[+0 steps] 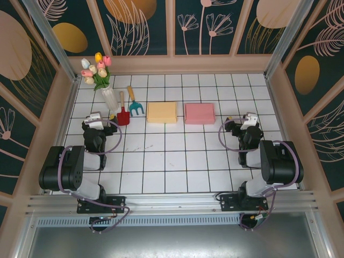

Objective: Fold the paper box

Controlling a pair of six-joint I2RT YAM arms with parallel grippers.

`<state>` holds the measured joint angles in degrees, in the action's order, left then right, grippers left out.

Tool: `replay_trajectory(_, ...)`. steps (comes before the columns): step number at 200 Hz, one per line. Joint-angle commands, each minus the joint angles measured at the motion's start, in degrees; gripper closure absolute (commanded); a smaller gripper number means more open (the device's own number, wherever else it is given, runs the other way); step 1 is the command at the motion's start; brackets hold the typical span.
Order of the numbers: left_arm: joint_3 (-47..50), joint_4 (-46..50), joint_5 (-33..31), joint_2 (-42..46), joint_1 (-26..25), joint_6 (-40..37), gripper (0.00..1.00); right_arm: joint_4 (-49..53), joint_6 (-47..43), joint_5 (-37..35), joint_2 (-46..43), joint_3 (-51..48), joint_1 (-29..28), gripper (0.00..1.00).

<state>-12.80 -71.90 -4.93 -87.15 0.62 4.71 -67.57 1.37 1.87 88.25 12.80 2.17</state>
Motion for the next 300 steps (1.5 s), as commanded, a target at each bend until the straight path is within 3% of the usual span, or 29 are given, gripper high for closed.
replay_trajectory(1, -1.0, -0.6, 0.8, 0.1, -0.2, -0.3, 0.01, -3.0, -0.7, 1.2, -0.1, 0.9, 0.3, 0.01)
replay_trajectory(300, -1.8, 0.5, 0.8, -0.4, -0.3, -0.5, 0.01, -3.0, -0.7, 1.2, 0.0, 1.0, 0.3, 0.01)
